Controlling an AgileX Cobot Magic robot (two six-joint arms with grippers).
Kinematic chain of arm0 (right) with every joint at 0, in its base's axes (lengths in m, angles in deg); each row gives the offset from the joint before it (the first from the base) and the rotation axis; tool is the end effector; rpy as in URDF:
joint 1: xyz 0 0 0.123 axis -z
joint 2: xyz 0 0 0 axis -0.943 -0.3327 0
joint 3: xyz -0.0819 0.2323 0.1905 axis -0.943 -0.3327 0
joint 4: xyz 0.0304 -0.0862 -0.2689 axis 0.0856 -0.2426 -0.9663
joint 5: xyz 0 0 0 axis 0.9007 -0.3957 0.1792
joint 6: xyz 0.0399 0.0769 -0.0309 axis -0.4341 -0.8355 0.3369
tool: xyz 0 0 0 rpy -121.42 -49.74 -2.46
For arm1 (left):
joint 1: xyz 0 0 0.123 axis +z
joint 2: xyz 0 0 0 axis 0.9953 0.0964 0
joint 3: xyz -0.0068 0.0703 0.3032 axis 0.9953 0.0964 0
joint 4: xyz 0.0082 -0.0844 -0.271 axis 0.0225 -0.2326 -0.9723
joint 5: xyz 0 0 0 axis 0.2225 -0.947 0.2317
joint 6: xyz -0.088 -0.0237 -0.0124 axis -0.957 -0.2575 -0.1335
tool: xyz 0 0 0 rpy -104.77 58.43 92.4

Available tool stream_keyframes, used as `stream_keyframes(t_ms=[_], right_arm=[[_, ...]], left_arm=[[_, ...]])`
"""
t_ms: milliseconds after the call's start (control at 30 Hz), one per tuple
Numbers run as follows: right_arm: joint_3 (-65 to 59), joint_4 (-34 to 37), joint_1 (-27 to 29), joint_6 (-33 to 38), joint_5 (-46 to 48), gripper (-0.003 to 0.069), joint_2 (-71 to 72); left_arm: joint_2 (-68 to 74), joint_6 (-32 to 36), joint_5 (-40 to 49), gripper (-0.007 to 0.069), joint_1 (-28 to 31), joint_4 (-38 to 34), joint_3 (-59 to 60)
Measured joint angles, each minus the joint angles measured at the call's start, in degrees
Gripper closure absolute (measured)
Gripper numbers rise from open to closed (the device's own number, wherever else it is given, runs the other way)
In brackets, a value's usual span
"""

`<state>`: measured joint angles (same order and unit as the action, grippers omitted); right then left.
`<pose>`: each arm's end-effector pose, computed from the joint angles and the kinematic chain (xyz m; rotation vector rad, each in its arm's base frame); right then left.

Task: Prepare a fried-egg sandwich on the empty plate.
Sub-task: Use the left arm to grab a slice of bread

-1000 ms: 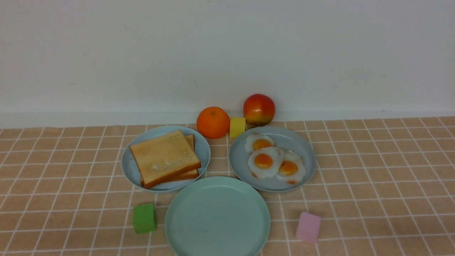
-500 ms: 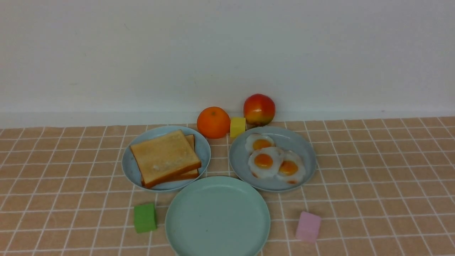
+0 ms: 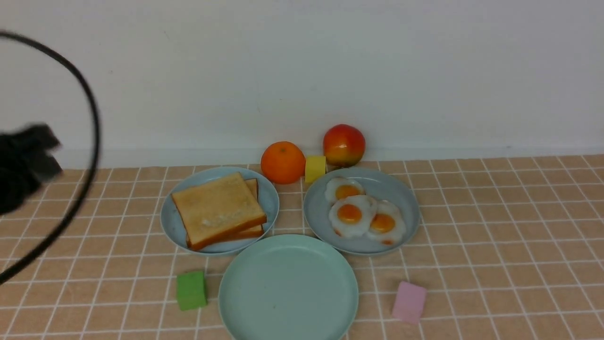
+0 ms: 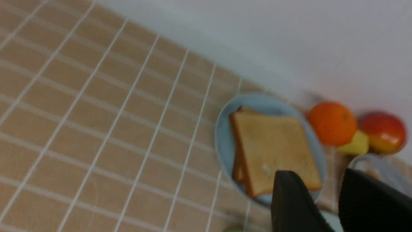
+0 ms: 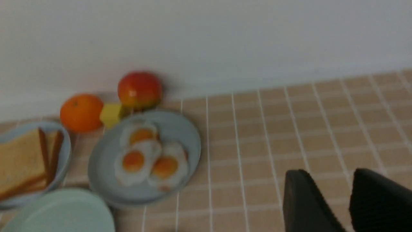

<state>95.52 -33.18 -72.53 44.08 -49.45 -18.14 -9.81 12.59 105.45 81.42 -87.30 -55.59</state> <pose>0.1875 0.0156 0.3673 0.1231 2.0732 0.2533 0.2341 -0.0157 0.3197 -0.6135 2.1469 -0.4161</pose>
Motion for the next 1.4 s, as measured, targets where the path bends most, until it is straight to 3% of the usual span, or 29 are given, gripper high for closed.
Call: stream_keyframes(t_ms=[133, 267, 300, 333, 433, 600, 767, 967, 1400], right_arm=[[0.0, 7.87, 0.0, 0.95, 9.15, 0.0418, -5.12], [0.0, 15.85, 0.0, 7.94, 15.9, 0.0418, -10.27], [0.0, 21.43, 0.0, 13.78, 18.2, 0.0418, -12.84], [0.0, 21.43, 0.0, 13.78, 18.39, 0.0418, -13.1], [0.02, 33.46, -0.22, 23.82, 20.49, 0.0418, -17.04], [0.07, 43.58, -4.97, 37.21, 20.75, 0.0418, -18.93], [0.07, 45.06, -12.9, 40.09, 18.83, 0.0418, -19.0], [0.07, 43.75, -18.63, 37.86, 16.52, 0.0418, -19.18], [0.07, 40.91, -19.19, 35.58, 15.9, 0.0418, -19.28]], left_arm=[[7.47, 0.49, 4.7, 0.0386, 0.0, -7.43, -0.05], [14.08, 6.84, 8.53, 0.0386, 0.0, -15.28, -1.26], [17.33, 12.07, 10.52, 0.0386, 0.0, -18.63, -3.07], [17.68, 12.76, 11.06, 0.0386, 0.0, -19.46, -3.65], [23.44, 23.58, 15.13, 0.0386, 0.0, -25.71, -10.03], [31.37, 28.57, 15.05, 0.0386, 0.0, -27.97, -20.06], [41.09, 27.42, 14.52, 0.0386, 0.0, -26.48, -28.11], [50.22, 26.66, 14.36, 0.0386, 0.0, -24.37, -34.08], [55.92, 21.81, 12.11, 0.0386, 0.0, -18.58, -36.1]])
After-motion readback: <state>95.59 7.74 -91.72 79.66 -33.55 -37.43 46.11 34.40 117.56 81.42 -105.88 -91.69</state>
